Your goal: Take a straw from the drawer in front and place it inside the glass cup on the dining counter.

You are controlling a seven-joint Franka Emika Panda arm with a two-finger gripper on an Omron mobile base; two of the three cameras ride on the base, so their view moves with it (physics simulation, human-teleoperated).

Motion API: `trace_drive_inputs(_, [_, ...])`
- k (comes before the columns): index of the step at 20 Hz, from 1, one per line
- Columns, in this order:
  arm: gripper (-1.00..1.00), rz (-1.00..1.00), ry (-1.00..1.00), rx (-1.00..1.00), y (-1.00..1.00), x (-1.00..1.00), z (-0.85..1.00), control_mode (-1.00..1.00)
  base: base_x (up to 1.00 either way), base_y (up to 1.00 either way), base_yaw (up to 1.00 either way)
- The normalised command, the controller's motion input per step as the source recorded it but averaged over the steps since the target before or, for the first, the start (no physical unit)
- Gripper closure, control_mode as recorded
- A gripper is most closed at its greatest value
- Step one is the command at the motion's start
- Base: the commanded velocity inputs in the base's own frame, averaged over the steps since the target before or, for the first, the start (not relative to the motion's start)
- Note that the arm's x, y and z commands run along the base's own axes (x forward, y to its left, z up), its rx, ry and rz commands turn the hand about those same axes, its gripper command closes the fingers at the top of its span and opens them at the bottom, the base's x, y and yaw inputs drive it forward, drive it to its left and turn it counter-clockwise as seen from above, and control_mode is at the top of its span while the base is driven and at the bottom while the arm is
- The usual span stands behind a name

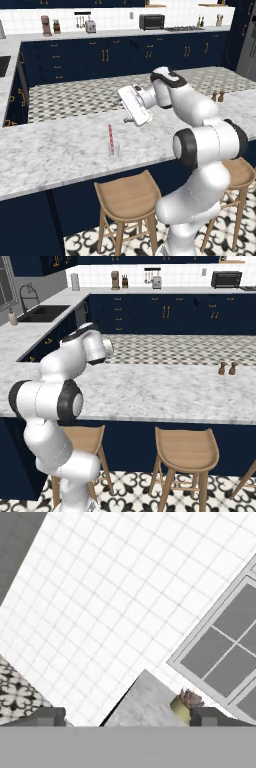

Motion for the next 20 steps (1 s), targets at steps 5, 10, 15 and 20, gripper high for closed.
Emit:
trace_drive_inputs(5, [-1.00,0.00,-0.72,-0.42,0.00,-1.00,0.71,-1.00,0.00,0.00,0.00])
trace_drive_inputs(10, [-1.00,0.00,-0.68,-0.51,0.00,-1.00,0.30,-1.00,0.00,0.00,0.00])
trace_drive_inputs(15, [-1.00,0.00,-0.59,-0.49,0.00,-0.96,0.05,-1.00,0.00,0.00,0.00])
trace_drive_inputs(20, [-1.00,0.00,-0.29,-0.38,0.00,-0.51,-0.02,-1.00,0.00,0.00,0.00])
